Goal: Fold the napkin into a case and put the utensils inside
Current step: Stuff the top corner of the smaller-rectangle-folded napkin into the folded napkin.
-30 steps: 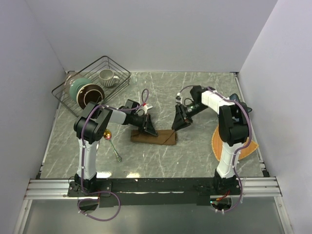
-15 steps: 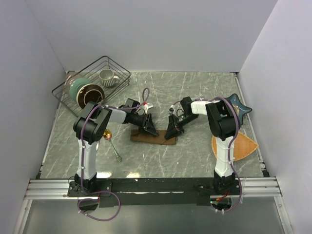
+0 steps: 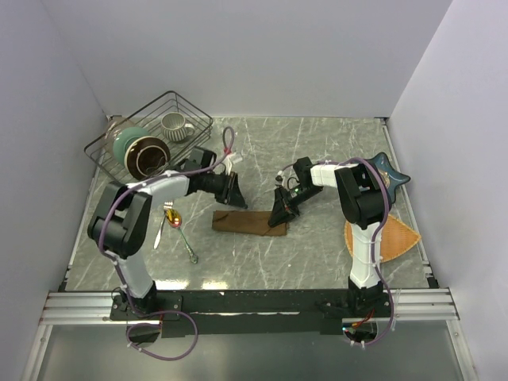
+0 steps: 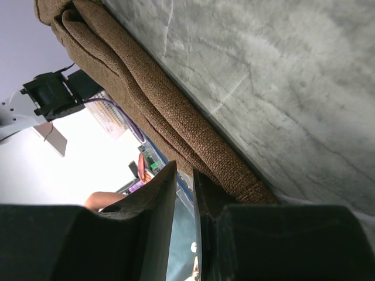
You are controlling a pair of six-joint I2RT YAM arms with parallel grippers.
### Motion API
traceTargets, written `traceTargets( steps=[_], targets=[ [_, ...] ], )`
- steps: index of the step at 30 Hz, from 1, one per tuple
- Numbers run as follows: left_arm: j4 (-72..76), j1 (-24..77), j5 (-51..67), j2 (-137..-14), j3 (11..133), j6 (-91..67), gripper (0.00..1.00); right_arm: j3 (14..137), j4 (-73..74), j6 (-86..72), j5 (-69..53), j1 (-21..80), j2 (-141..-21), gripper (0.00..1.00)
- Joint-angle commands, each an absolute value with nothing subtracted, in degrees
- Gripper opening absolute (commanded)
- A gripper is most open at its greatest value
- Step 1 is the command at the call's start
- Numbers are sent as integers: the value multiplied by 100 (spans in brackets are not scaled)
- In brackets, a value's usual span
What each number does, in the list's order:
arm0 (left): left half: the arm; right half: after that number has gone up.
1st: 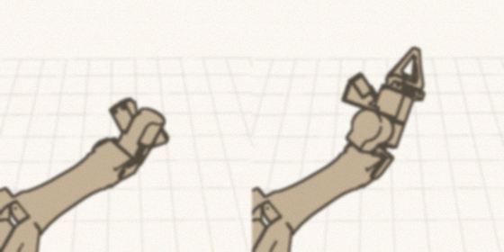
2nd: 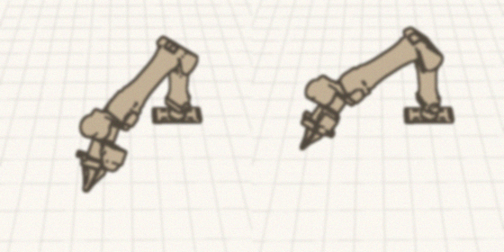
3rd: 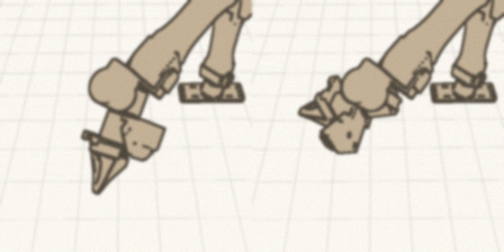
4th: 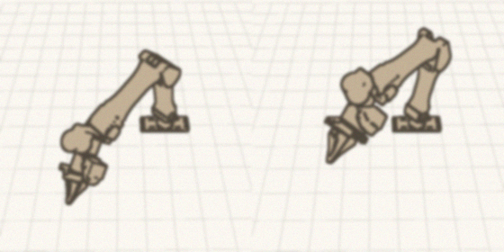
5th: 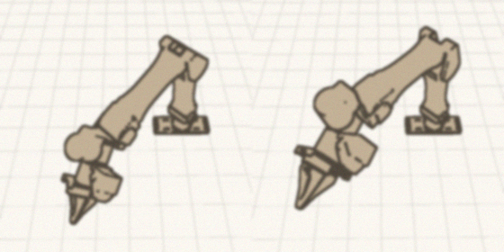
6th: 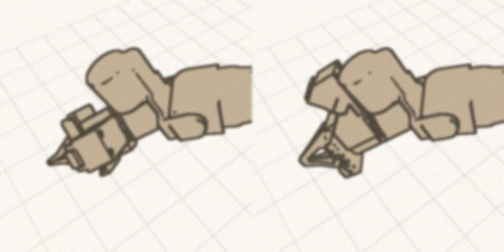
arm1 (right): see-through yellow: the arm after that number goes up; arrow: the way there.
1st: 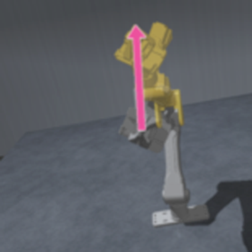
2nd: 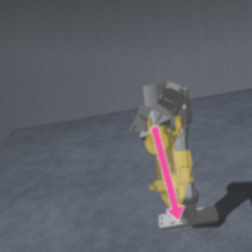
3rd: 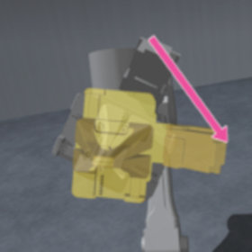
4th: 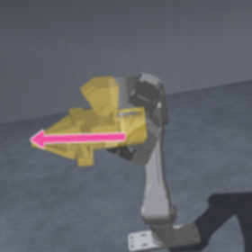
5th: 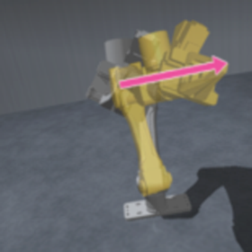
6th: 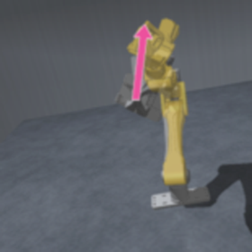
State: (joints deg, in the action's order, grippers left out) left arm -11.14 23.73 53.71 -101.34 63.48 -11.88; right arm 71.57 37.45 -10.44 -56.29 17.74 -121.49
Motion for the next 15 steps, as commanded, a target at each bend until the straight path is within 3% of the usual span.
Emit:
traceTargets(
  steps=[1,9,12,13,15],
  targets=[
    [-1073,2312,5291,-10608,5986,-1265,17,6987,3595,-1055,-4571,1793,-12243,26],
    [-782,2065,5299,-11513,5897,-1416,13,6970,3691,-897,-4360,1784,-12191,25],
    [-958,2065,5449,-11313,5968,-1162,21,6996,3709,-835,-4307,1802,-12164,25],
    [-1115,2074,5571,-11155,6046,-1064,31,7005,3709,-826,-4298,1793,-12147,25],
    [-1431,2083,5537,-10628,6222,-540,38,6996,3683,-826,-4280,1802,-12129,25]
  ],
)
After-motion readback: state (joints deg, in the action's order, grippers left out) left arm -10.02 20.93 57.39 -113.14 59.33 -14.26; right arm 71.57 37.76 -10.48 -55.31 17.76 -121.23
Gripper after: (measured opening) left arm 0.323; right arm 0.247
